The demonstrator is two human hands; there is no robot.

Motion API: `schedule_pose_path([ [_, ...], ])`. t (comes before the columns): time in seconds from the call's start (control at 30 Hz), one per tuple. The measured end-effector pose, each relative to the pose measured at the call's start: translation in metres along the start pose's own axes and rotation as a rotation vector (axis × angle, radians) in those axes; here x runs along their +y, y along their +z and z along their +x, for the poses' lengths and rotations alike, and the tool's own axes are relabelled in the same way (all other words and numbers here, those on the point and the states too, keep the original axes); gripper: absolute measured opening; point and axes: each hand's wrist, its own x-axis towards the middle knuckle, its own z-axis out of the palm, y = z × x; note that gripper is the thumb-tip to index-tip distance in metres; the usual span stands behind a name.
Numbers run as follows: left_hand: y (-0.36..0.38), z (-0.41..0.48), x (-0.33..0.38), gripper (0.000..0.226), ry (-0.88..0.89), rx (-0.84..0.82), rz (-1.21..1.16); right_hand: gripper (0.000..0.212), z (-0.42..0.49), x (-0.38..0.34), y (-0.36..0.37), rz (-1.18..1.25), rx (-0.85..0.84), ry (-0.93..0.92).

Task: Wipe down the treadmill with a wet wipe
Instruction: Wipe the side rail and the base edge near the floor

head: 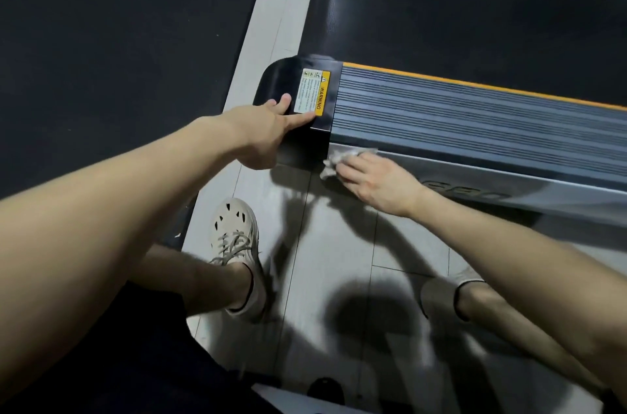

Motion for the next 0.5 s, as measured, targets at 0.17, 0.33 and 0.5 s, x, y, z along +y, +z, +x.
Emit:
schedule_pose_path([
  [0.17, 0.009, 0.004, 0.002, 0.113, -0.008, 0.012, 0.056, 0.033, 0.003, 0.007, 0.001, 0.036, -0.085, 0.018],
  [0.33, 0.01, 0.003, 0.001, 0.114, -0.023, 0.025, 0.062, 0.032, 0.003, -0.006, 0.01, -0.174, -0.07, -0.095],
  [0.5, 0.013, 0.005, 0.002, 0.111, -0.023, 0.03, 0.067, 0.04, 0.014, 0.007, 0.004, 0.053, -0.054, 0.113],
])
